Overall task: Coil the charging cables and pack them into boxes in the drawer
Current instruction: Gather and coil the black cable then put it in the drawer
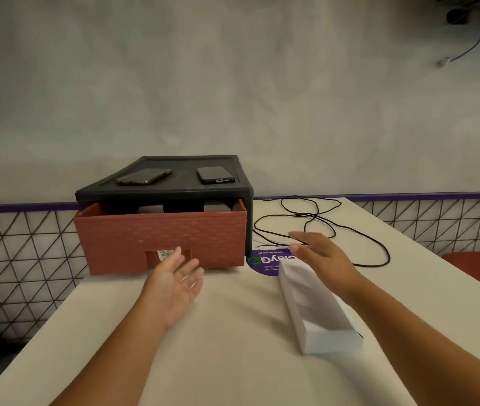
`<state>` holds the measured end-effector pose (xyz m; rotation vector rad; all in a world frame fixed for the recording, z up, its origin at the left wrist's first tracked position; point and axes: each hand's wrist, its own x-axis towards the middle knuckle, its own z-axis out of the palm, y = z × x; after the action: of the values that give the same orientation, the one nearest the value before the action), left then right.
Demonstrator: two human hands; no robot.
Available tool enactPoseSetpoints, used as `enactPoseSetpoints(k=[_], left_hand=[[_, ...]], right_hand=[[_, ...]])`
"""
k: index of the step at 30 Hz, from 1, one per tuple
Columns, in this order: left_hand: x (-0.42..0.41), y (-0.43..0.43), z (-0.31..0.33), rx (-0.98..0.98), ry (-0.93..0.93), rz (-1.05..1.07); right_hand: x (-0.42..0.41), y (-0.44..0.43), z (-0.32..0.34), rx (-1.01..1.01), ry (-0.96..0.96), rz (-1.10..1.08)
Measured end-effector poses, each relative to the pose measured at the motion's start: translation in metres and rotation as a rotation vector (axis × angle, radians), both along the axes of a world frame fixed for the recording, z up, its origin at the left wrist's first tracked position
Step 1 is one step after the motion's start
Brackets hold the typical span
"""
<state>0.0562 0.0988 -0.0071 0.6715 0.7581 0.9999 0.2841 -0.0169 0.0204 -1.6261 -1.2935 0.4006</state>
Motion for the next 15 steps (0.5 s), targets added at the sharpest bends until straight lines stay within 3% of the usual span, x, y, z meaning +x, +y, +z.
enactPoseSetpoints(k=[8, 15], left_hand=[[0.003, 0.049, 0.002, -0.103, -0.207, 0.183], [0.011, 0.068, 0.003, -0.178, -0.39, 0.306]], right_hand=[[-0.014, 0.117, 0.055, 0.019, -0.284, -0.048], [-0.014, 0.171, 0.061, -0.049, -0.206, -0.134]])
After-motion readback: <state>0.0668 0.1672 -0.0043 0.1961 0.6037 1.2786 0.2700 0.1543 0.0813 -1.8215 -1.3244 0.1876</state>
